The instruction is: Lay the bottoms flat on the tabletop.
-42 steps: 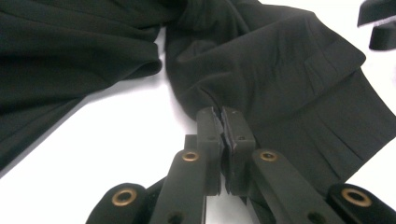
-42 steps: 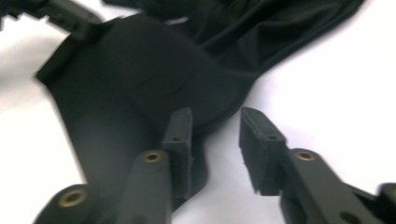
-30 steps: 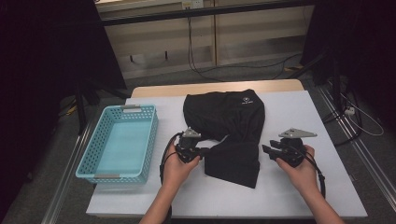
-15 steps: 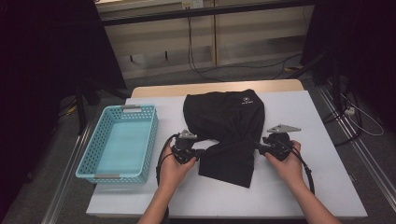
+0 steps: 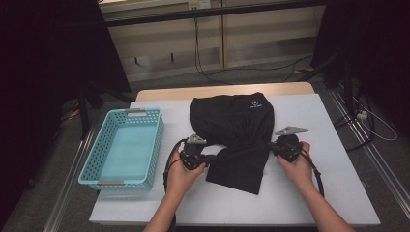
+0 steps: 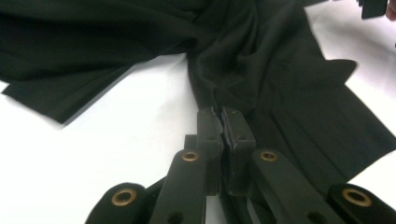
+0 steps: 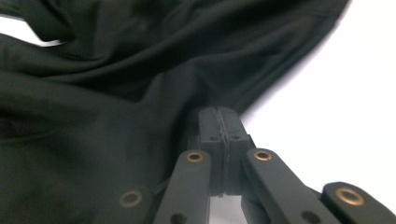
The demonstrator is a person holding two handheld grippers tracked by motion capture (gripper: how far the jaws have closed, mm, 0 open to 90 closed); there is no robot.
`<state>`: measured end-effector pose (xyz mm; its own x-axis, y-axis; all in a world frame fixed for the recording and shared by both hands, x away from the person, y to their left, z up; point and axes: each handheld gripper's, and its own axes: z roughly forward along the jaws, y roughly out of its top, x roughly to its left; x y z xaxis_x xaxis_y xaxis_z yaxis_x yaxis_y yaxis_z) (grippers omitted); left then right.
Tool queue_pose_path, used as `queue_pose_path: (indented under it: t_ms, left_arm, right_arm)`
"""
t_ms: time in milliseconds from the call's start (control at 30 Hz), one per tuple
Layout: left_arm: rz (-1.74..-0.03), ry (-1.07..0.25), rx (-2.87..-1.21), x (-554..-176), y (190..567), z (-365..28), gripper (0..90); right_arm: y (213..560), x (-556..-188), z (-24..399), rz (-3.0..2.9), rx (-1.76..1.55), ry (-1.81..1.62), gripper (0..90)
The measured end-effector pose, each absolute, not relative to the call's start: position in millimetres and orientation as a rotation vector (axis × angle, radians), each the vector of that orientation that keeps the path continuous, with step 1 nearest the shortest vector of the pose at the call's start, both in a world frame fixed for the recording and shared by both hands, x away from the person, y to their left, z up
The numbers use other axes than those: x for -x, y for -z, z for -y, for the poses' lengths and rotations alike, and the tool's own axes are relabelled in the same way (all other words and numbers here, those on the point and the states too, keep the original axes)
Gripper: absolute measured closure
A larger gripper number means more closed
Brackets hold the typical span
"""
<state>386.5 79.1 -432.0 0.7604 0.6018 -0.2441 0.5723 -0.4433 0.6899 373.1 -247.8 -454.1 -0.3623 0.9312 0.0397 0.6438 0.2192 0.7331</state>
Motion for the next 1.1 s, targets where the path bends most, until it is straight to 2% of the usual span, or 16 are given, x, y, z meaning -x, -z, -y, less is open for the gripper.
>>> queue_pose_path:
  t_ms: [167,400,667,1100]
  left_arm:
    - [-0.858,-0.052,-2.162,-384.7,434.9,-69.3,87.1]
    - [-0.846,-0.036,-2.168,-385.2,440.6,-60.0,86.6]
    - [-0.841,-0.099,-2.156,-387.1,438.2,-62.5,82.8]
    - [-0.831,-0.125,-2.169,-390.3,438.9,-62.7,81.3]
  right_arm:
    - [442.4,-368.6,271.8,-2.028,-1.459,-0.961,90.0]
    - [447.8,-373.5,268.8,-2.016,-1.394,-0.859,88.9]
    - [437.7,-362.2,262.7,-2.022,-1.428,-0.962,64.5]
    - [447.6,-311.3,233.0,-2.238,-1.402,-0.967,60.0]
